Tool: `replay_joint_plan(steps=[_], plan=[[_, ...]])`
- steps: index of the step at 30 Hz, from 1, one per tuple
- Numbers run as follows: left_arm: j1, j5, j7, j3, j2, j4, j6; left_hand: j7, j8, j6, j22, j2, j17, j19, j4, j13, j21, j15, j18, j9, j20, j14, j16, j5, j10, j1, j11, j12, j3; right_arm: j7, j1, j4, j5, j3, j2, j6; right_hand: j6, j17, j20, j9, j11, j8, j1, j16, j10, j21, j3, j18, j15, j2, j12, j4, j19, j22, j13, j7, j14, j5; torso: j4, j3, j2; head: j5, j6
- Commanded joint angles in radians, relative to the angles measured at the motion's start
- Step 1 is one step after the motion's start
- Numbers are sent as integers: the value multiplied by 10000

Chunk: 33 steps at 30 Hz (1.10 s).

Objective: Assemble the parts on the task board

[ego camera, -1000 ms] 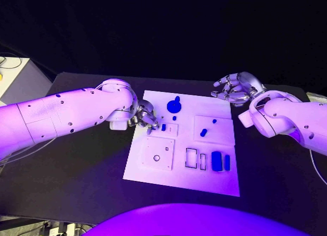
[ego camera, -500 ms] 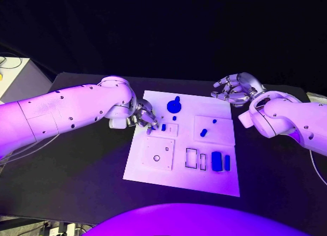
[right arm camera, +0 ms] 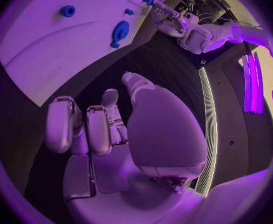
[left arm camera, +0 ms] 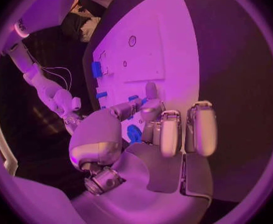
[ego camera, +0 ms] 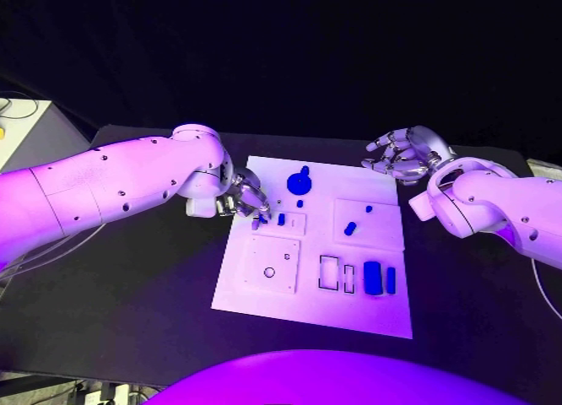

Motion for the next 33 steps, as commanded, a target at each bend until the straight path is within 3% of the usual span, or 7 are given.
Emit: replay_joint_plan(steps=[1,14,25,33], plan=[[34,584,70,23,73,-28,454,-60,45,4,573,303,2635,27,-308,5,15,-43,-166,-19,-11,1040,33,46,-30,414,7,-32,344,68,-9,0,-36,0,10,156,7,9,-5,-10,-45,31,-75,-34,-49,-37,-3,58,6,15,-14,44,-96,615,-8,57,9,50,-2,0,8,-2,2],[129,1004,32,35,349,-462,1232,-59,82,7,576,245,2635,25,-401,56,14,-38,-166,-52,-7,1040,33,48,-14,510,9,-12,423,68,-11,-9,-35,0,24,165,1,-2,-6,-14,-48,42,-100,-49,-45,-65,-9,62,4,24,10,35,-98,603,-29,55,5,103,9,-4,-11,-2,-34],[216,884,-41,38,731,-1305,2326,-55,101,-2,570,199,2635,17,-457,31,9,-36,-164,-73,-5,1040,33,49,-24,574,11,-29,454,69,-24,-19,-29,0,35,174,1,-2,-6,-14,-48,42,-100,-49,-45,-65,-9,62,4,24,10,35,-98,603,-29,55,5,103,-4,-8,4,-4,-34],[288,847,-77,36,1024,-1955,2723,-52,108,-8,585,175,2635,26,-482,45,17,-34,-168,-84,-3,1040,33,50,-23,604,14,-26,461,72,-25,-23,-29,0,46,173,1,-2,-6,-14,-48,42,-100,-49,-45,-65,-9,62,4,24,10,35,-98,603,-29,55,5,103,5,-9,-1,-4,-51]])
